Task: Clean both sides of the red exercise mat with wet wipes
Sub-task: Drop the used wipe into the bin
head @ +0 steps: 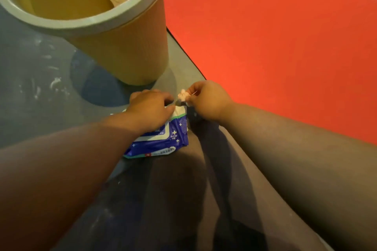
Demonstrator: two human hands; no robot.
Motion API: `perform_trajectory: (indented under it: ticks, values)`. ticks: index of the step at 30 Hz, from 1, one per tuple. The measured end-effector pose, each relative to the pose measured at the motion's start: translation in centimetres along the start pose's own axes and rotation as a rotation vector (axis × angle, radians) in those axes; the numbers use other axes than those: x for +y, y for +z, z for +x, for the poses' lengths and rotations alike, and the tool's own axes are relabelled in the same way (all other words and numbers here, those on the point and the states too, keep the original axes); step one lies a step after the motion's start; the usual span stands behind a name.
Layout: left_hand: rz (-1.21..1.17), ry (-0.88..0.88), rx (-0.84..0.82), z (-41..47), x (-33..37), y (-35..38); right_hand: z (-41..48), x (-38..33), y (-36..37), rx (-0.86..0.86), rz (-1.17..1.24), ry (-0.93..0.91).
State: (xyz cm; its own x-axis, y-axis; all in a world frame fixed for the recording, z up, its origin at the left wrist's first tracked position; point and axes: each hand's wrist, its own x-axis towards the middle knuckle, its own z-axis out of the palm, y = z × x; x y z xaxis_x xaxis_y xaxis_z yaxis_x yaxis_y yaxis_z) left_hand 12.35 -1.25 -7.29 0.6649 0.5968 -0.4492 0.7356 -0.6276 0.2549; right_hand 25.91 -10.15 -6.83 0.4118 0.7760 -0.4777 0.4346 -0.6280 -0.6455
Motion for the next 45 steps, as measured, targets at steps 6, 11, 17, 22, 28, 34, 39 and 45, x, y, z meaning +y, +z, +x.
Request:
perform_trajectory:
  ticks: [6, 11, 17, 22, 28, 34, 39, 45]
  values:
    - [-0.100, 0.008, -0.067, 0.9, -3.1, -1.6, 1.1, -1.8, 1.2, 0.060, -0.027, -0.025]
    - [-0.193, -0.073, -0.002, 0.9, -5.3, -1.1, 1.2, -2.6, 3.0, 0.056, -0.014, -0.001]
    - [-0.162, -0.172, 0.121, -0.2, -7.8, -1.0, 1.2, -3.9, 4.8, 0.113, 0.084, 0.050]
    - [-0.383, -0.259, 0.132, -0.6, -10.8, -1.9, 2.0, -5.3, 6.0, 0.109, 0.079, 0.045]
    - [-0.557, -0.178, -0.225, -2.4, -10.5, -2.0, 1.4, -4.6, 6.3, 0.148, -0.023, 0.097]
    - [-0.417, -0.141, -0.229, -2.0, -9.4, -2.6, 0.8, -4.6, 5.1, 0.150, -0.050, 0.100]
    - [-0.570, -0.090, -0.159, -2.2, -8.5, -1.8, 1.4, -5.0, 4.2, 0.131, -0.197, 0.032]
    - [-0.333, -0.105, 0.047, -1.3, -10.5, -1.3, 1.0, -4.5, 3.4, 0.266, -0.317, 0.044]
